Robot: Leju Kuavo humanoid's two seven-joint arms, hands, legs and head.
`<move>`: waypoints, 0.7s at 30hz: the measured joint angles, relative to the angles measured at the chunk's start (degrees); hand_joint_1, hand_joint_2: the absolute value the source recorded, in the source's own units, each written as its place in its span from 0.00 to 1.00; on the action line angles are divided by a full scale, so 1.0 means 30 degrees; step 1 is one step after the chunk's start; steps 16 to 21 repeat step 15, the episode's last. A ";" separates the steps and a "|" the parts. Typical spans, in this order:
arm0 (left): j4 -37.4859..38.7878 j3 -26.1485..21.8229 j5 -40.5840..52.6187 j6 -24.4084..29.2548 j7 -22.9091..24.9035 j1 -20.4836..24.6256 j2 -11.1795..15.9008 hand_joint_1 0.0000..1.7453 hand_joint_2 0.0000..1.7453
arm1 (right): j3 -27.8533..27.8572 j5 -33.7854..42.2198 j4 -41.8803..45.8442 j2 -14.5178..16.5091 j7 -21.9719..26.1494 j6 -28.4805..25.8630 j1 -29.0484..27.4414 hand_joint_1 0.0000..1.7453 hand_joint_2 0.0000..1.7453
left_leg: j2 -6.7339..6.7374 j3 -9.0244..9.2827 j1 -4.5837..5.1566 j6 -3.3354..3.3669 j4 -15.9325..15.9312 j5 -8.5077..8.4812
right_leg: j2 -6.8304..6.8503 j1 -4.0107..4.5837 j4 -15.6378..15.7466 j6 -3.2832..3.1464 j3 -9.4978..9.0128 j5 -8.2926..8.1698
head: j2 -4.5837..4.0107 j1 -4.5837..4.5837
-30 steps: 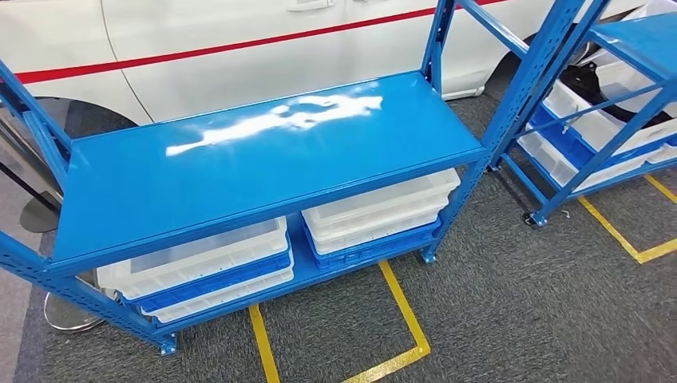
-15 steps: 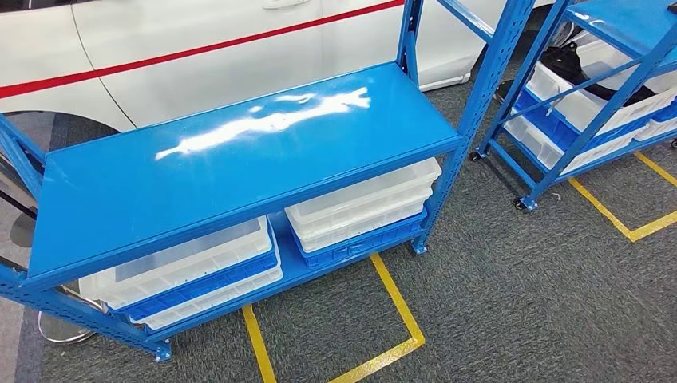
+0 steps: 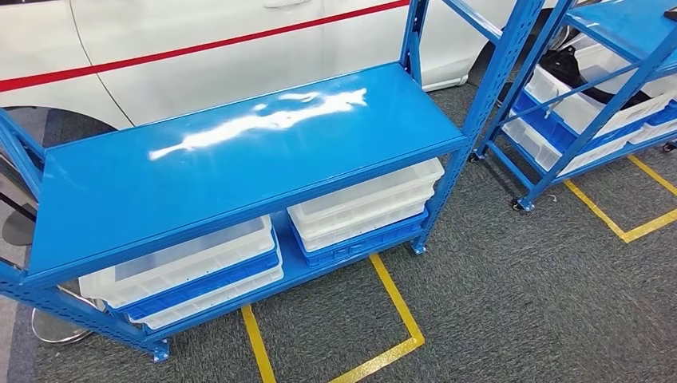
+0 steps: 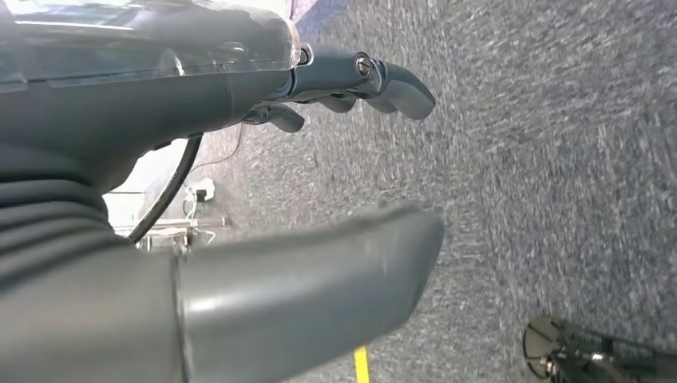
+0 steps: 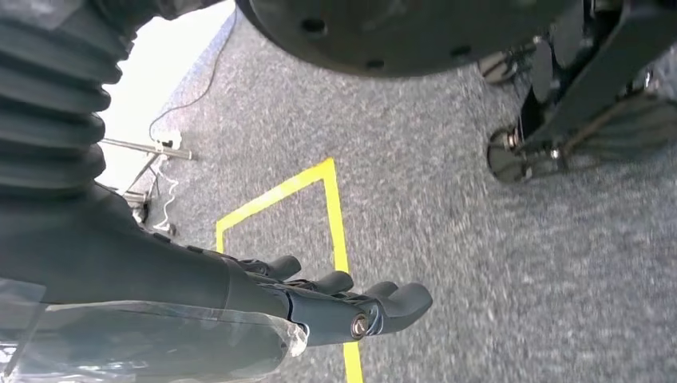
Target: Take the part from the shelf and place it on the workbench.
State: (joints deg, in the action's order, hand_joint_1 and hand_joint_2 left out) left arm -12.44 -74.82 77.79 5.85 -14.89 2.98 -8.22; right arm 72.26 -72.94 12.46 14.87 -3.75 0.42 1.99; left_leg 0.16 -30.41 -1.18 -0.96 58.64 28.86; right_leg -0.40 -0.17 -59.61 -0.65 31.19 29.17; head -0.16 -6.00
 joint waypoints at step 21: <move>-0.0068 0.1037 -0.1027 0.0259 0.0455 -0.0146 0.0070 0.00 1.00 | -0.0749 0.0954 0.0058 -0.0038 -0.0087 -0.0034 -0.0129 0.00 1.00 | 0.0000 0.0017 0.0053 0.0048 0.0003 -0.0019 | 0.0002 -0.0067 0.0019 0.0113 -0.0007 -0.0030 | 0.0000 0.0004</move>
